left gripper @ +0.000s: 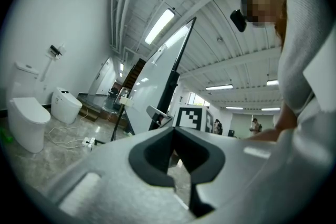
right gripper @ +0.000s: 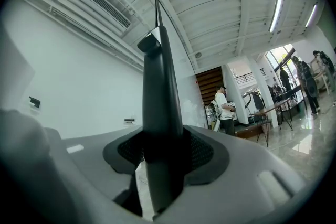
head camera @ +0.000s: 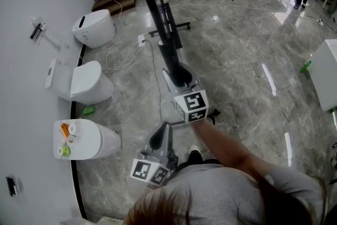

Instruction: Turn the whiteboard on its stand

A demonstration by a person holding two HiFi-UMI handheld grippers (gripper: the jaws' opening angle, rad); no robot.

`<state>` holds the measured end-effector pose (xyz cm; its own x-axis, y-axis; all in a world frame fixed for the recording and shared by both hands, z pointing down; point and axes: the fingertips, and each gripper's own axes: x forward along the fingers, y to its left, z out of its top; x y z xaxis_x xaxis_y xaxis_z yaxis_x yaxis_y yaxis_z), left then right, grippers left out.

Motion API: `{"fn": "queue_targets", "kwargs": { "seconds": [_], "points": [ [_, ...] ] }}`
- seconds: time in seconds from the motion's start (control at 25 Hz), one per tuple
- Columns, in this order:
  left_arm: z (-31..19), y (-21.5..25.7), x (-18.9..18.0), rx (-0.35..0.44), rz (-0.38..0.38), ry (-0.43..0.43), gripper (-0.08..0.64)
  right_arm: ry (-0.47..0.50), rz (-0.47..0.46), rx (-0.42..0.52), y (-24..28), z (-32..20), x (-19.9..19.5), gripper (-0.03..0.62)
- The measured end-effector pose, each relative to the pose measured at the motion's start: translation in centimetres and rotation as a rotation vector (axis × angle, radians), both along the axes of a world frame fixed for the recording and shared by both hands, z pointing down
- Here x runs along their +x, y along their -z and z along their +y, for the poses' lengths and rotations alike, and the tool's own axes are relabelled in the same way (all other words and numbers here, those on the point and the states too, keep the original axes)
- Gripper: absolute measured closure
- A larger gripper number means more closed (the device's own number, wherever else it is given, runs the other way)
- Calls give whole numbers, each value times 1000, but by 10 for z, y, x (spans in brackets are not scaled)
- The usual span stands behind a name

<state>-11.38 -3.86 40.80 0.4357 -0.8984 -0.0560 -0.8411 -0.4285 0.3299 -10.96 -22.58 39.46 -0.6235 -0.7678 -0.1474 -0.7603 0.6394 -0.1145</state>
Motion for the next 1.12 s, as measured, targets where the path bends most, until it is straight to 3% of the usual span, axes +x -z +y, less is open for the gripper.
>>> {"fn": "queue_targets", "kwargs": {
  "seconds": [0.24, 0.56, 0.92, 1.12],
  "points": [
    [16, -6, 14, -45, 7, -18, 564, 7, 5, -4, 6, 11, 3, 403],
    [26, 22, 20, -62, 39, 19, 563, 29, 5, -22, 32, 22, 9, 403],
    [70, -20, 37, -17, 15, 35, 563, 64, -18, -9, -13, 71, 15, 397],
    [83, -18, 50, -10, 6, 38, 563, 90, -26, -25, -14, 86, 20, 391]
  ]
}}
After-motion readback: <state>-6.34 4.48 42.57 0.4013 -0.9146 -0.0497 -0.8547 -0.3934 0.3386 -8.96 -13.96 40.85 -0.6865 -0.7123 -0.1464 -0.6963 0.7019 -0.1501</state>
